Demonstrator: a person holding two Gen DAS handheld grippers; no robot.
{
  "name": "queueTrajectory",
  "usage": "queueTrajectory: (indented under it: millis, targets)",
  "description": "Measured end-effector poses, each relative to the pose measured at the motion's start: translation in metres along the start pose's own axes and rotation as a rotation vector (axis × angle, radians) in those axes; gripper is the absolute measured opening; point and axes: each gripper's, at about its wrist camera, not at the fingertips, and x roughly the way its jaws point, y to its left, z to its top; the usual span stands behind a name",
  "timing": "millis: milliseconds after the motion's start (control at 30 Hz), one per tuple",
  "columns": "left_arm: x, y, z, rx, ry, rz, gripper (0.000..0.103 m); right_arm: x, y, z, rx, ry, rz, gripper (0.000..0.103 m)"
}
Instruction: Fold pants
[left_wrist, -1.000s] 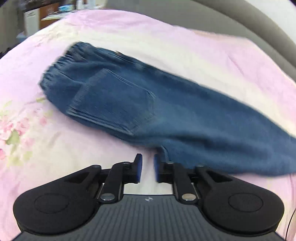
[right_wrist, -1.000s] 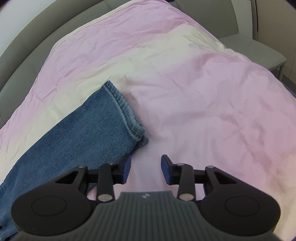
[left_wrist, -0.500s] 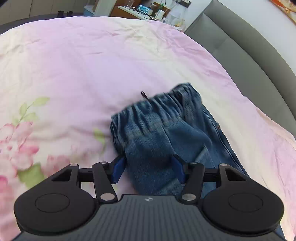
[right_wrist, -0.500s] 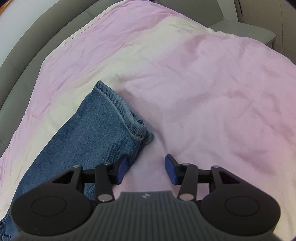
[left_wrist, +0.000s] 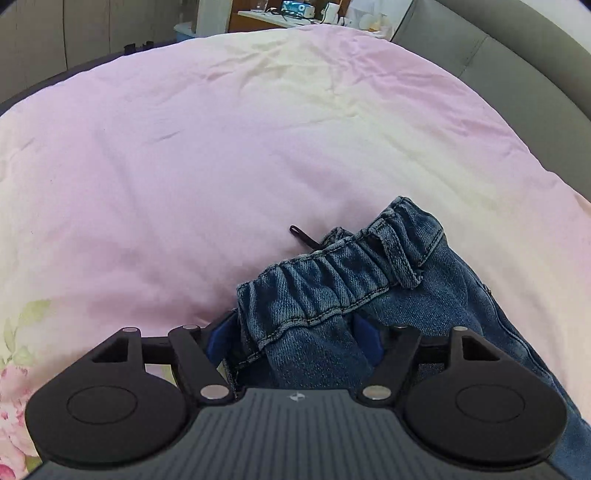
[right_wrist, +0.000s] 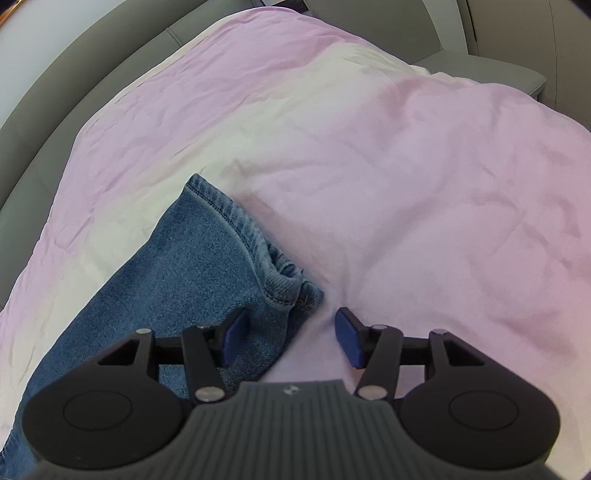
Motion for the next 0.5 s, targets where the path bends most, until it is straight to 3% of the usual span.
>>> queueTrajectory:
  millis: [33,100,133,200,300,500]
  targets:
    - [0.000,0.001,0.001,-0.010,0.007,-0.001,0.082,-0.001,0.003,0.000,-0.001,-0.007,-0.003,0.044]
    - [-0.005,0.000,-0.001,0.011,0.002,0.006,0.079,-0.006,0.013,-0.001,-0.015,-0.032,-0.031,0.022]
    - [-0.009,-0.001,-0.001,0.031,-0.011,0.011,0.073,-0.010,0.019,0.000,-0.030,-0.047,-0.038,0.015]
    - [-0.020,-0.006,-0.002,0.075,-0.038,0.023,0.060,-0.023,0.033,0.004,-0.087,-0.083,-0.068,0.010]
    - [-0.037,-0.024,-0.002,0.161,-0.079,0.070,0.048,-0.045,0.053,0.015,-0.135,-0.112,-0.105,0.008]
    - [-0.078,-0.052,0.007,0.260,-0.108,0.121,0.036,-0.097,0.072,0.042,-0.170,-0.139,-0.093,0.007]
